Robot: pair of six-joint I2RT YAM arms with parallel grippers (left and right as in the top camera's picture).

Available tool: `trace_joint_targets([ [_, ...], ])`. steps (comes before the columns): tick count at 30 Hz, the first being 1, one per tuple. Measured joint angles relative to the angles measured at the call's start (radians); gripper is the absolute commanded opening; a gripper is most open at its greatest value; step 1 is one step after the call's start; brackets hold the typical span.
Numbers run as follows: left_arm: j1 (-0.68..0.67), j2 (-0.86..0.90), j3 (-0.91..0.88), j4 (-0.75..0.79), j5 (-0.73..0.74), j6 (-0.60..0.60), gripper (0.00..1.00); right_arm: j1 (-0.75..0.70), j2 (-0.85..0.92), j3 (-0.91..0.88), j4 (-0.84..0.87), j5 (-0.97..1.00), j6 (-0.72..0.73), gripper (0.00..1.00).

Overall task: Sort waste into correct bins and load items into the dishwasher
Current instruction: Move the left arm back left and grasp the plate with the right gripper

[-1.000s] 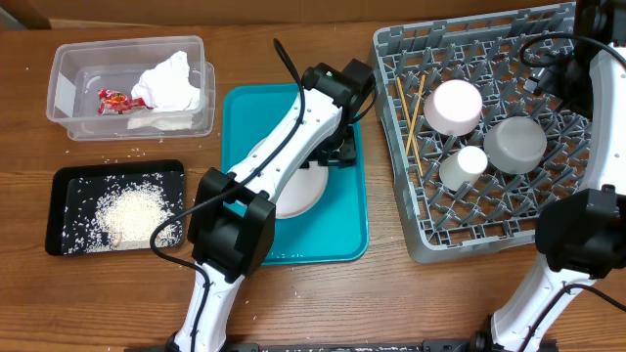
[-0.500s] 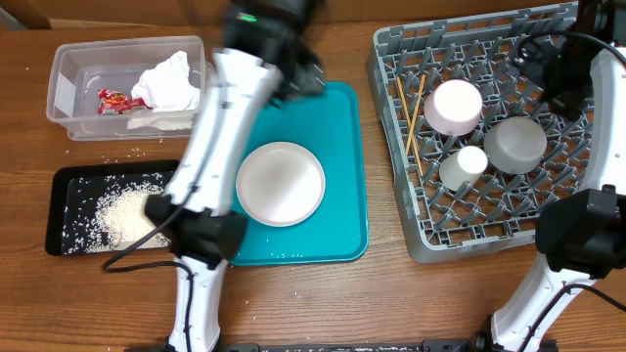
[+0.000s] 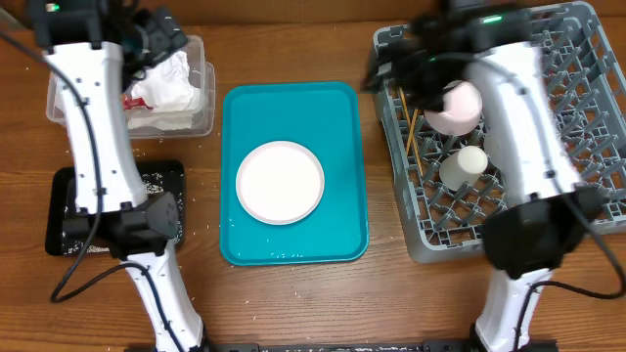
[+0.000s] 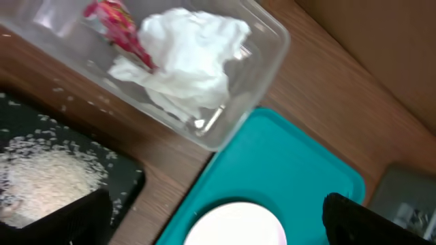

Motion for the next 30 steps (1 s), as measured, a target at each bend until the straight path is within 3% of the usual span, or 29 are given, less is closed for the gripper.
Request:
trace_joint_targets([
  [5, 0.09, 0.0, 0.0, 0.0, -0.003, 0.056, 1.0, 0.208, 0.013, -0.053, 0.076, 0.134, -0.003, 1.0],
  [10, 0.157, 0.0, 0.0, -0.002, -0.009, 0.208, 1.0, 0.324, 0.064, -0.15, 0.163, 0.282, 0.026, 0.89],
  [17, 0.173, 0.0, 0.0, -0.002, -0.01, 0.341, 1.0, 0.356, 0.127, -0.301, 0.311, 0.326, 0.048, 0.76],
  [20, 0.173, 0.0, 0.0, -0.002, -0.01, 0.354, 1.0, 0.356, 0.153, -0.352, 0.329, 0.316, 0.067, 0.74],
  [27, 0.173, 0.0, 0.0, -0.002, -0.007, 0.37, 1.0, 0.356, 0.175, -0.391, 0.349, 0.254, 0.094, 0.53],
  [30, 0.173, 0.0, 0.0, -0.002, -0.007, 0.37, 1.0, 0.357, 0.175, -0.392, 0.375, 0.238, 0.119, 0.5],
])
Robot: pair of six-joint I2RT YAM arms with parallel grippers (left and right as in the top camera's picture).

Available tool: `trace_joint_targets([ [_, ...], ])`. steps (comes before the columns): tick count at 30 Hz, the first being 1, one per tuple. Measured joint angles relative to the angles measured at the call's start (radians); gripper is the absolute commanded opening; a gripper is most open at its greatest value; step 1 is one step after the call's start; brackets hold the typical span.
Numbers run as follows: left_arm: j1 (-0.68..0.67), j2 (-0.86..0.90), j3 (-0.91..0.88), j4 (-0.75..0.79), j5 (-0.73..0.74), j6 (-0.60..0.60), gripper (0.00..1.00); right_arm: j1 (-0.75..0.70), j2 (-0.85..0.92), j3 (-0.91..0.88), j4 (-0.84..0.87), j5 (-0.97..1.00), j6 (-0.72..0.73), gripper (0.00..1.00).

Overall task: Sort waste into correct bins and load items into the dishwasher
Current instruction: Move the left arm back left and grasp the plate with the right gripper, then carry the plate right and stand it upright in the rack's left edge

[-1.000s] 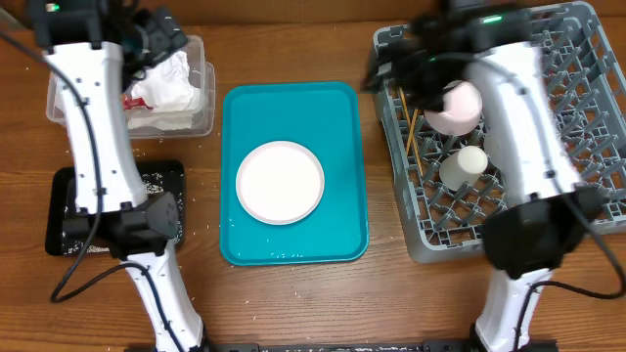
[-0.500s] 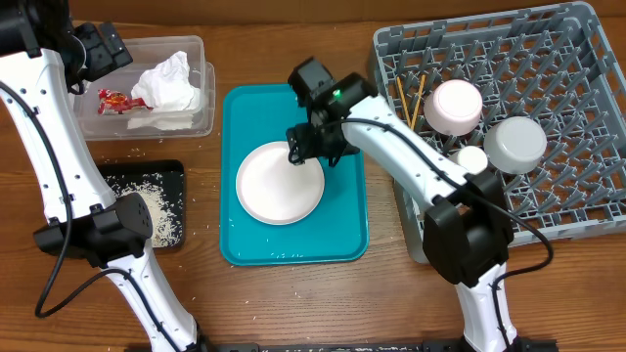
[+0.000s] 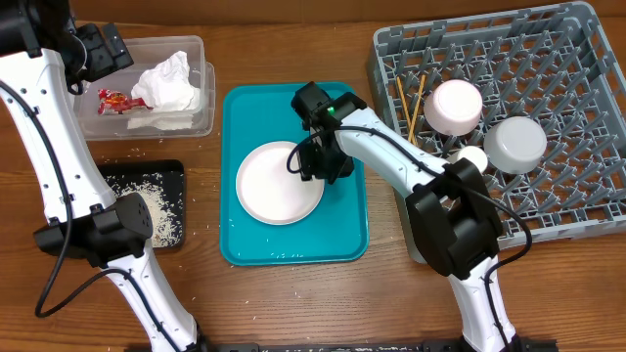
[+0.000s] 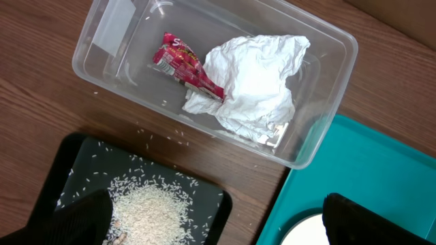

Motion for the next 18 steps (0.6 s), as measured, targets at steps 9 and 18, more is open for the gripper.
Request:
trace_joint_targets([
  [9, 0.0, 0.0, 0.0, 0.0, 0.0, 0.0, 1.0, 0.001, 0.0, -0.064, 0.026, 0.0, 0.048, 0.41],
  [18, 0.0, 0.0, 0.0, 0.0, 0.005, 0.0, 1.0, -0.01, 0.0, -0.009, -0.098, 0.0, 0.088, 0.04],
])
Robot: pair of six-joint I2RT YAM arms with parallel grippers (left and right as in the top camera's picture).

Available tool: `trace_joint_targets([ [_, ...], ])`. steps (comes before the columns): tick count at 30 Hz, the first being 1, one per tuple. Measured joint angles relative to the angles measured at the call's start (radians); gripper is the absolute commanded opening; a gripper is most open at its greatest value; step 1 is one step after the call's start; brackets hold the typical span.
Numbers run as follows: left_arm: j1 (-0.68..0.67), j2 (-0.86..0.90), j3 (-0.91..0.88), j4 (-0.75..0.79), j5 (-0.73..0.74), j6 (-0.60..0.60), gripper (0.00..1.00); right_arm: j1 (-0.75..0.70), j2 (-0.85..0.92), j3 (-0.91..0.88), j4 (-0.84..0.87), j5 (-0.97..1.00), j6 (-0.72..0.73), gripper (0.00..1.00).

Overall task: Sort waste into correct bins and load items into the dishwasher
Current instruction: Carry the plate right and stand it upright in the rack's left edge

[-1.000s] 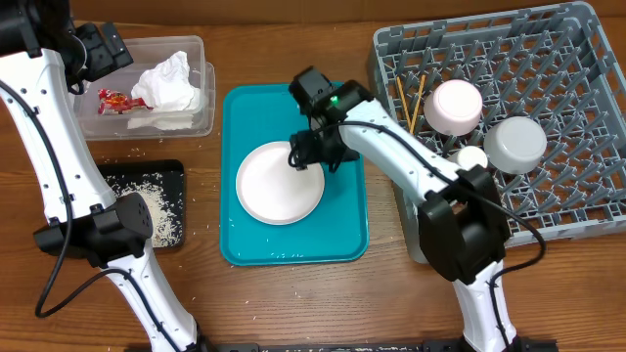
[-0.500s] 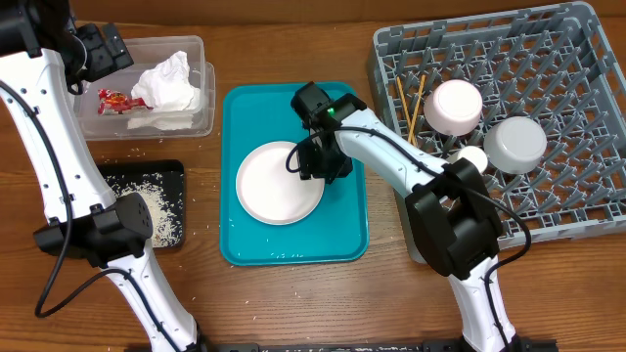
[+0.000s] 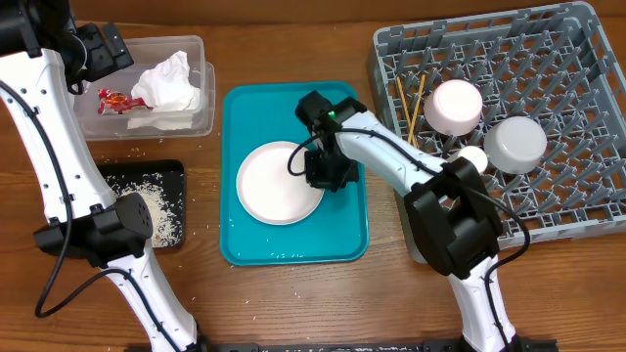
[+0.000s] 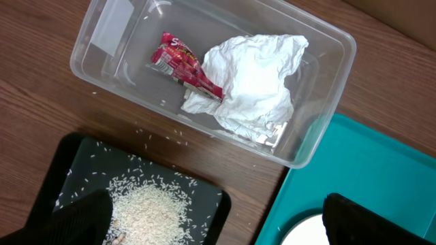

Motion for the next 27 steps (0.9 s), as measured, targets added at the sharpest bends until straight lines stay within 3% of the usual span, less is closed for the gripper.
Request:
trace_joint_targets([
  [10, -0.002, 0.0, 0.0, 0.0, 0.005, 0.0, 1.0, -0.2, -0.006, 0.51, -0.229, 0.001, -0.011, 0.04],
  [16, -0.002, 0.0, 0.0, 0.0, 0.007, 0.0, 1.0, -0.385, -0.033, 0.805, -0.322, 0.154, -0.034, 0.04],
  [22, -0.002, 0.0, 0.0, 0.0, 0.007, 0.0, 1.0, -0.482, -0.063, 0.857, -0.344, 0.427, -0.099, 0.04],
  [27, -0.002, 0.0, 0.0, 0.0, 0.007, 0.0, 1.0, -0.465, -0.063, 0.77, -0.358, 0.606, -0.126, 0.04],
])
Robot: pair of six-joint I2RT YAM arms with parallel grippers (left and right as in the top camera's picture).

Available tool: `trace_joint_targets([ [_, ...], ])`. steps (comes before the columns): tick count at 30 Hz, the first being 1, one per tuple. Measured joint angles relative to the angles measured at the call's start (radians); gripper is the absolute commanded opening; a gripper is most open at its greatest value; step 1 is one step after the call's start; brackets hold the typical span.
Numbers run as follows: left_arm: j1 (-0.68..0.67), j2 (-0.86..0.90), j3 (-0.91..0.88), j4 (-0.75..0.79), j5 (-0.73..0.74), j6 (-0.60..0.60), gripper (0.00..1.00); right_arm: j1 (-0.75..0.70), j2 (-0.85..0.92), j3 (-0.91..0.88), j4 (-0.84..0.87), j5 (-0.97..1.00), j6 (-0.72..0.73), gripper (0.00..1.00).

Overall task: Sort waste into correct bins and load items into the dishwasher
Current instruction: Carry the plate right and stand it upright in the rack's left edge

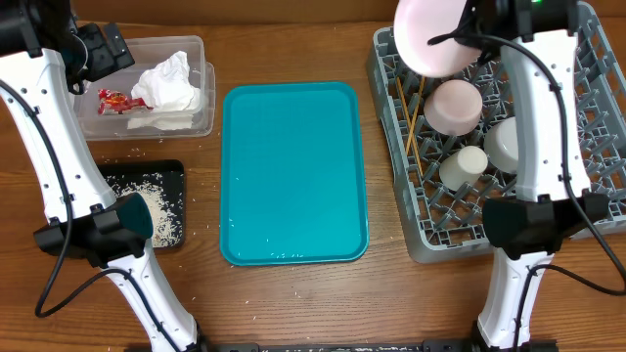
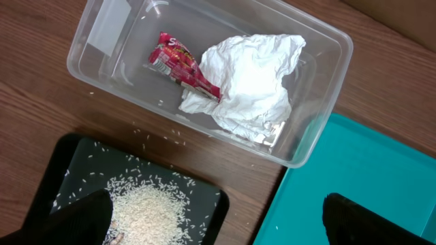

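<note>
My right gripper [image 1: 469,29] is shut on the rim of a round white plate [image 1: 428,37], which is held on edge above the back left corner of the grey dish rack [image 1: 587,117]. The teal tray [image 1: 293,176] in the middle is bare. My left gripper [image 1: 98,44] hangs open at the far left, beside the clear waste bin [image 1: 201,122]. In the left wrist view the left gripper [image 2: 225,218] holds nothing, and the clear bin [image 2: 327,88] contains a white tissue [image 2: 252,82] and a red wrapper [image 2: 180,61].
The rack holds a pink bowl [image 1: 450,106], a white cup [image 1: 463,164], a pale bowl [image 1: 501,142] and chopsticks [image 1: 409,117]. A black tray [image 1: 161,176] with spilled rice [image 2: 146,211] lies in front of the bin. Loose grains dot the wood.
The right gripper was at the plate's right rim on the teal tray. It now holds the plate up over the rack's back left corner, and the tray is bare. The left arm has not moved.
At first the right arm was over the rack by the pink bowl and the left gripper over the bin's right end. Then the left gripper was back at the far left and the right gripper at the plate on the tray. Now the plate is over the rack.
</note>
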Motion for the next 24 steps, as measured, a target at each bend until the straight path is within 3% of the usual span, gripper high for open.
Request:
trace_joint_targets([
  [12, 0.0, 0.0, 0.0, 0.0, 0.0, 0.0, 1.0, 0.064, 0.0, -0.329, 0.135, 0.132, -0.008, 0.05],
  [18, 0.0, 0.0, 0.0, 0.0, 0.0, 0.0, 1.0, 0.136, 0.0, -0.332, 0.137, 0.164, -0.01, 0.25],
  [19, 0.0, 0.0, 0.0, 0.0, 0.0, 0.0, 1.0, 0.15, 0.0, -0.325, 0.127, 0.163, -0.012, 0.31],
  [22, 0.0, 0.0, 0.0, 0.0, 0.0, 0.0, 1.0, 0.2, 0.0, -0.276, 0.092, 0.152, -0.006, 0.7],
  [24, 0.0, 0.0, 0.0, 0.0, 0.0, 0.0, 1.0, 0.227, 0.0, -0.219, 0.062, 0.131, 0.003, 0.75],
])
